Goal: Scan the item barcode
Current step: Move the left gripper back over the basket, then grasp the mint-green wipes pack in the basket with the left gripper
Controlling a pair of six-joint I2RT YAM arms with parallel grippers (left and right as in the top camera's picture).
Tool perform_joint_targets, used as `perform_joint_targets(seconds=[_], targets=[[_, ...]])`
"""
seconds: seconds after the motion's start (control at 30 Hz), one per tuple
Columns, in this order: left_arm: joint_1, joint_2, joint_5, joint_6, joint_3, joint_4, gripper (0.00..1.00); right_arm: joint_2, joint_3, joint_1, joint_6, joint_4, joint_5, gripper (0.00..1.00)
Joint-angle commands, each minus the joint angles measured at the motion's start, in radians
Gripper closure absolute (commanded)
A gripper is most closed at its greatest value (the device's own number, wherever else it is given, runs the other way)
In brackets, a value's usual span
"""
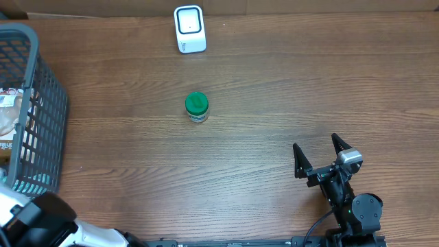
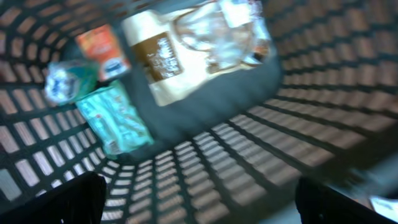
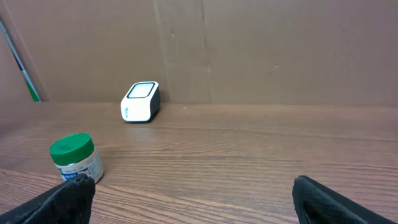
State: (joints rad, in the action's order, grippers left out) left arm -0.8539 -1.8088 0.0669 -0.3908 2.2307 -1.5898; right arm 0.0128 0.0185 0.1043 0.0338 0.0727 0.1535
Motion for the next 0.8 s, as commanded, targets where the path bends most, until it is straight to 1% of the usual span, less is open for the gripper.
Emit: perform_joint_targets(seconds=[0.0,0.13,0.4,0.57,0.77], targets=[[-0.037,-0.002,0.003,-0.014,-0.113,0.039,0.0,-0.01,-0.011,-0.005,0.008,-0.003,0.005,0.0],[-0.042,-0.002,-0.006,-0.014,-0.305,0.141,0.01,-0.01,-0.011,-0.005,0.008,-0.003,0.005,0.0],[-0.042,-0.002,-0.102,-0.014,-0.643,0.345,0.03,-0.01,-0.011,-0.005,0.008,-0.003,0.005,0.0],[-0.043,-0.002,-0.137,-0.013,-0.772,0.444,0.05,-0.01,-0.011,-0.005,0.008,-0.003,0.005,0.0],[-0.043,-0.002,-0.173,-0.014,-0.869,0.539,0.05,-0.01,-0.011,-0.005,0.008,-0.003,0.005,0.0]])
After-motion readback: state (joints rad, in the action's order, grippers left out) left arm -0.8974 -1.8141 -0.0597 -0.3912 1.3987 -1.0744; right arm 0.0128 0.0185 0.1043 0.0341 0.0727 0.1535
